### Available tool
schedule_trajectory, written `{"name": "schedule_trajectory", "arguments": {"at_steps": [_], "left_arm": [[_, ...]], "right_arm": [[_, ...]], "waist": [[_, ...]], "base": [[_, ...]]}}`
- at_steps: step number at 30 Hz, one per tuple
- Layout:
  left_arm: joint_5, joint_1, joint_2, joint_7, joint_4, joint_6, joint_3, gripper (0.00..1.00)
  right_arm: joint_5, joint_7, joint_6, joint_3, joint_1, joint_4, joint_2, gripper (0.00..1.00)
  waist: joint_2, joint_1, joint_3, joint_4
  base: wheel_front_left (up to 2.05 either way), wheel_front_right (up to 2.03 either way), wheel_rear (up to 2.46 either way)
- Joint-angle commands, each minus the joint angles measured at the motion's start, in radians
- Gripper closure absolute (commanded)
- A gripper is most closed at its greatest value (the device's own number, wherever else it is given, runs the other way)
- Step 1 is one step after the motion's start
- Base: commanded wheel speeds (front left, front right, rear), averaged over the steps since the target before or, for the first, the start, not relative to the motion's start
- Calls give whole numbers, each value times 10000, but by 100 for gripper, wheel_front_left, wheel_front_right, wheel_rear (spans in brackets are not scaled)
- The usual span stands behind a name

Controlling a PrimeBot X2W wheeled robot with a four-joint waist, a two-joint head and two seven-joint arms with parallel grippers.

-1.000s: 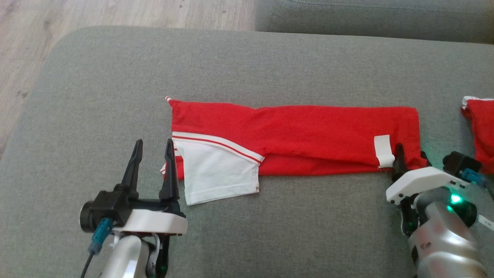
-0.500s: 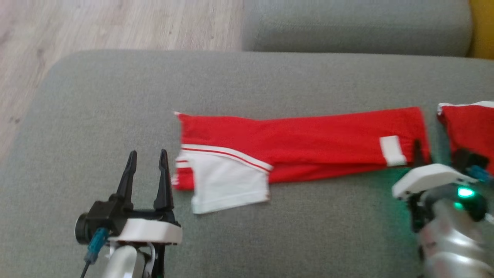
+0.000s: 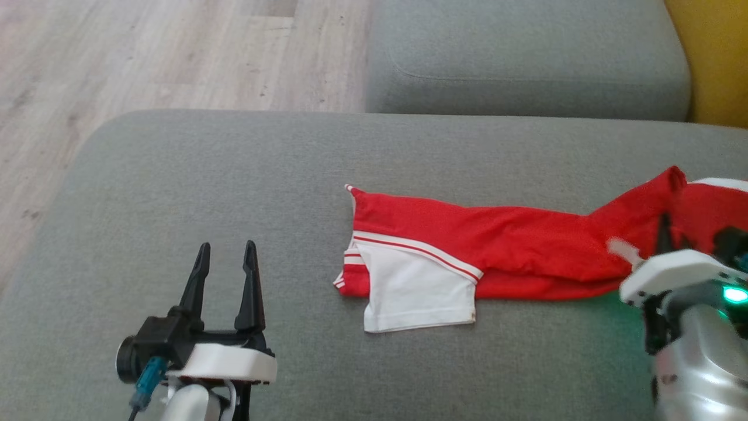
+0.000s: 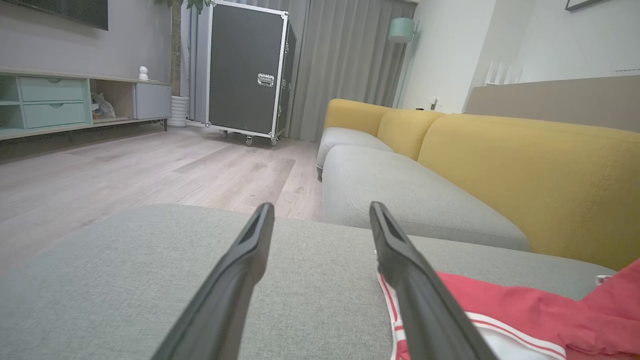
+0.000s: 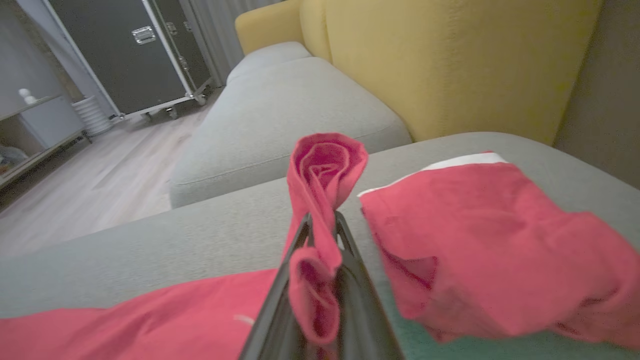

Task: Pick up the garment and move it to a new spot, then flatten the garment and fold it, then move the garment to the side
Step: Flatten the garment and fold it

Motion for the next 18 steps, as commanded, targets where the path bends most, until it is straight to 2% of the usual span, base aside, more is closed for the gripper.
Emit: {"name": "schedule_trajectory", "arguments": {"at_steps": [1,4,9,14,17,18], "left_arm": [[125,-321,9,-95,-320,28,395,0],[182,-352,9,-95,-350,16,418,0],[310,-500,9,-95,-274,-98,348,0],[432,-624,9,-95,-175,-162,220,0],[470,-649,9,-95,-150,-185,117,0],[470,-649,9,-95,-150,-185,117,0]], "right_arm": [[198,98,-7,546,-590,-487,107,100],[965,351,-7,1404,-709,-711,207,100],[3712,644,-7,4205,-746,-928,217,100],[5857,685,-7,6235,-673,-1161,219,100],[6700,491,-7,7328,-668,-1021,220,100],[6700,491,-7,7328,-668,-1021,220,100]], "waist": [[-1,1,-96,131],[-1,1,-179,373],[-1,1,-205,941],[-1,1,-199,1547],[-1,1,-149,1889],[-1,1,-149,1889]], "base": [[0,0,0],[0,0,0],[0,0,0],[0,0,0],[0,0,0],[0,0,0]]}}
